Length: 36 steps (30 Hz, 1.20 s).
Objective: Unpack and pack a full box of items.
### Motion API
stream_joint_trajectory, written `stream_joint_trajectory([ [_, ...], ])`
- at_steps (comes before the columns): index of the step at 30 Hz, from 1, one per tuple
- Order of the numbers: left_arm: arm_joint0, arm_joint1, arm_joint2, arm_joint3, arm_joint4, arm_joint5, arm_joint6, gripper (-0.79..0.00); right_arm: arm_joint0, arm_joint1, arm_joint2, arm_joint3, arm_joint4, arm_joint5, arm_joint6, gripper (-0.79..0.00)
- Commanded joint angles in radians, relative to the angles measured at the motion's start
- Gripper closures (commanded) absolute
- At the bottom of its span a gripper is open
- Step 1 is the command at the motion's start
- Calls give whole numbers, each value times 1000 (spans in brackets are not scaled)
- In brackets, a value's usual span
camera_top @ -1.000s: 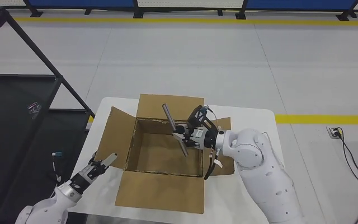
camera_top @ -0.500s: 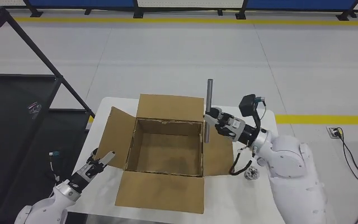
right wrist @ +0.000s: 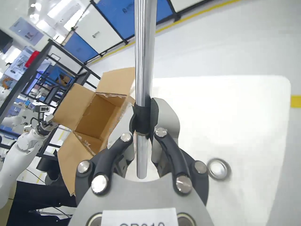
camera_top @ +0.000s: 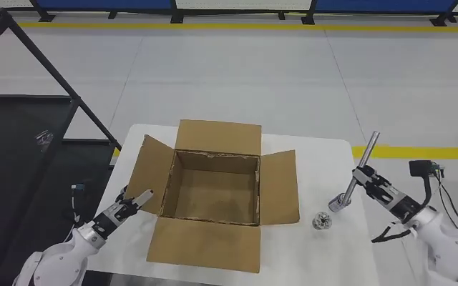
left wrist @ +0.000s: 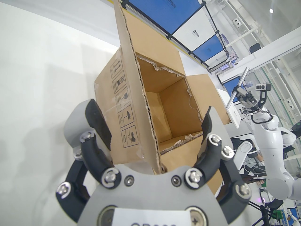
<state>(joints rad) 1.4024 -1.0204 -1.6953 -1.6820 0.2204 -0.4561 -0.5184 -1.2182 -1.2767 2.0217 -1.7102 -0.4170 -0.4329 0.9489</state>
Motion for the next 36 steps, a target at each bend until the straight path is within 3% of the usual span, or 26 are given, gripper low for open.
stream_joint_trajectory([
  [1, -6, 0, 4, 3, 4, 1, -2, -785, -6, 10, 27, 20, -17, 38, 36, 0],
  [5, -13, 1, 10, 7, 6, 4, -5, -785, -19, 29, 57, 63, -15, 121, 143, 0],
  [14, -17, 3, 10, 11, -5, 9, -10, -785, 2, 71, 23, 149, -170, 212, 318, 0],
  [36, 13, 8, -12, -18, -4, 10, 15, -785, 109, 122, -190, 351, -343, 241, 373, 0],
])
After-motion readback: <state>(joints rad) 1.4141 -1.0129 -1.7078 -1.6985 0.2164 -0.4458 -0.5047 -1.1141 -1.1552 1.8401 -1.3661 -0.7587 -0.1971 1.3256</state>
